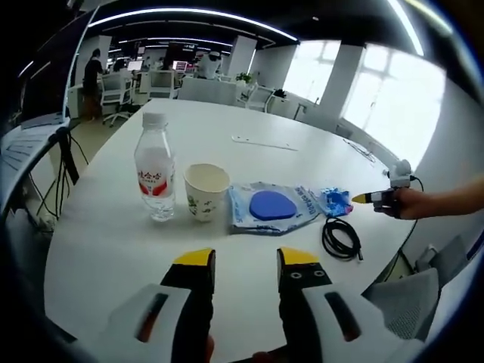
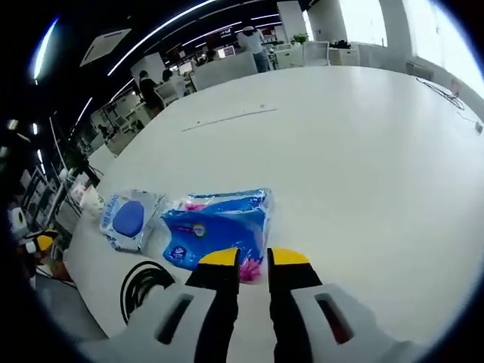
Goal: Arrange the tabletop items into an orderly group along one side of the table until the central work area is clear of visible clutter.
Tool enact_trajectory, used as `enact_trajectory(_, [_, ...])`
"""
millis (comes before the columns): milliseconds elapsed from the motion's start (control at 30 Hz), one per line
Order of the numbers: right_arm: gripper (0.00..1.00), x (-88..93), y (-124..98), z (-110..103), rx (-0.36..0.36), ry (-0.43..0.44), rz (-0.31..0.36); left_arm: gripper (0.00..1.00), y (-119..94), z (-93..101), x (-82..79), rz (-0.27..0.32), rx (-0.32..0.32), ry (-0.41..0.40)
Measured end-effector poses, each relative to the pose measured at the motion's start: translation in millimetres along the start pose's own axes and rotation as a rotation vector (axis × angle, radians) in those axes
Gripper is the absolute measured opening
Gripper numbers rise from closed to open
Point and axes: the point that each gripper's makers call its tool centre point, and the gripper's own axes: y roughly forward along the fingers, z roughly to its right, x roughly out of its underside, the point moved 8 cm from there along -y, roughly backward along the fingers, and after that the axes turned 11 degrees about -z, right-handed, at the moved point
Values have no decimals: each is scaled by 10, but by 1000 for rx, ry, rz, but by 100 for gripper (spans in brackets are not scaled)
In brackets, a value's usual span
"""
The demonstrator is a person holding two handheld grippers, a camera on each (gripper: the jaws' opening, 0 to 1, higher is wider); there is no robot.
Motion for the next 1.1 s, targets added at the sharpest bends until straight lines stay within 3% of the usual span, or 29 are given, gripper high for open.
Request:
enact_trajectory(133, [17, -5, -67, -130, -26, -110, -1, 32, -17, -41, -38, 3, -8, 12])
enact_trajectory(267, [21, 29, -168, -298, -64, -141, 9, 32, -39, -93, -88, 22, -10, 5])
enact_trajectory(467, [25, 60, -197, -334, -90, -184, 23, 32, -69, -139, -139, 42, -12, 6])
enact_trajectory(800, [30, 128, -383, -478, -106, -168, 66, 33, -100, -181, -129, 42, -17, 26])
enact_trajectory(1100, [37, 351, -539, -790, -120, -170, 93, 35, -103, -198, -15, 31, -27, 51])
